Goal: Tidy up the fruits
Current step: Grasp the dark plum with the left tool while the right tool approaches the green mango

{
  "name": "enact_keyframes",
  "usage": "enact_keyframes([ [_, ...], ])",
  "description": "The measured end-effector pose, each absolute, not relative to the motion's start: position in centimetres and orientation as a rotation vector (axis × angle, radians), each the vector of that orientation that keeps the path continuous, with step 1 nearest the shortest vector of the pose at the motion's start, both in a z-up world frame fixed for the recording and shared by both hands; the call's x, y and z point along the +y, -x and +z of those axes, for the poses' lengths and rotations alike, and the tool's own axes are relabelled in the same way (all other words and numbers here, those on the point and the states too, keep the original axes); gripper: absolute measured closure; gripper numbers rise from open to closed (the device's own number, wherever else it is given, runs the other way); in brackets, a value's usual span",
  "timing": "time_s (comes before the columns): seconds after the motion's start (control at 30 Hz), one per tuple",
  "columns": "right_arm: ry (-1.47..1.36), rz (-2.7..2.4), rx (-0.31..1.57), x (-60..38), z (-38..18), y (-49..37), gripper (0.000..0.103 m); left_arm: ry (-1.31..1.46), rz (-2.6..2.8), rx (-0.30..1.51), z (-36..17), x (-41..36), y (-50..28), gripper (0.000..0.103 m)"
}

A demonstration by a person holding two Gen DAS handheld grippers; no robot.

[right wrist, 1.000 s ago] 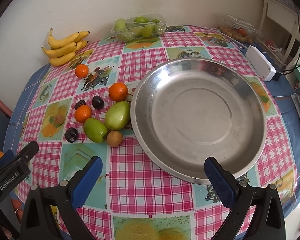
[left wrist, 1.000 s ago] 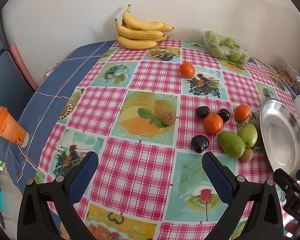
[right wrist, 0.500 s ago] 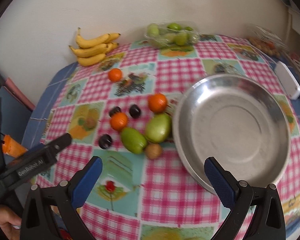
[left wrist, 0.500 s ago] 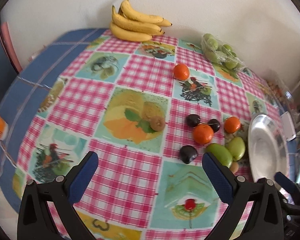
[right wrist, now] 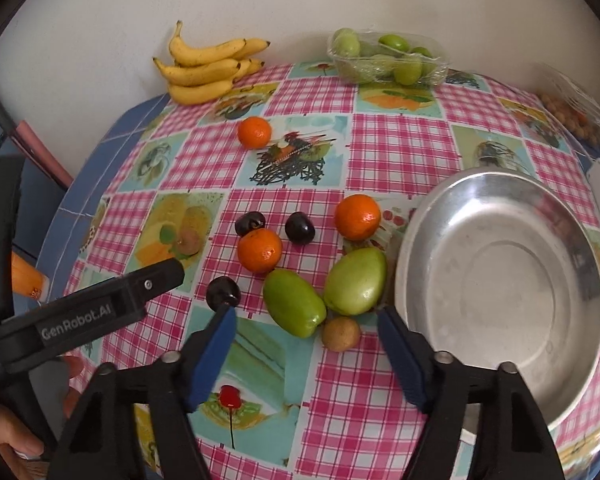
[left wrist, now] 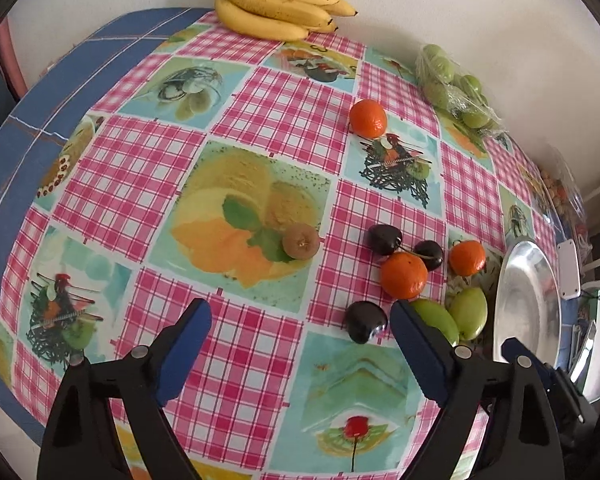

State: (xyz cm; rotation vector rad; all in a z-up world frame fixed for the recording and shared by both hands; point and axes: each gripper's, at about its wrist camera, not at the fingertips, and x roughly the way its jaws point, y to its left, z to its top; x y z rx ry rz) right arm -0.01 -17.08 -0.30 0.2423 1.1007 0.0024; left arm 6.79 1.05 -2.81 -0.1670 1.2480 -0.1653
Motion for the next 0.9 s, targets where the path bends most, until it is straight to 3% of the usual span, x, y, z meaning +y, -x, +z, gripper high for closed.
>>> enact_keyframes([
  [0.1,-0.224,0.014,1.110,-16.6,-0.6,-0.8,0.045,0.161,-0.170,1.264,-3.2,0.7,-7.4,0.029],
  [0.3,-0.171,0.034,1.131,-15.5,-1.2,-2.0,0.054,0.176,-0.186,1.290,-3.8,0.3,-8.1,0.029],
  [0.53,-0.139,0.049,1.167,-15.1,-2.2,-2.6,0.057,0.185,-0.235,1.308,-4.0,-0.6,-8.3,0.039],
  [0.9,-0.140,0.057,1.187,-15.0,-2.8,-2.7,0.060,0.200,-0.317,1.353,-4.8,-2.5,-8.1,0.066],
])
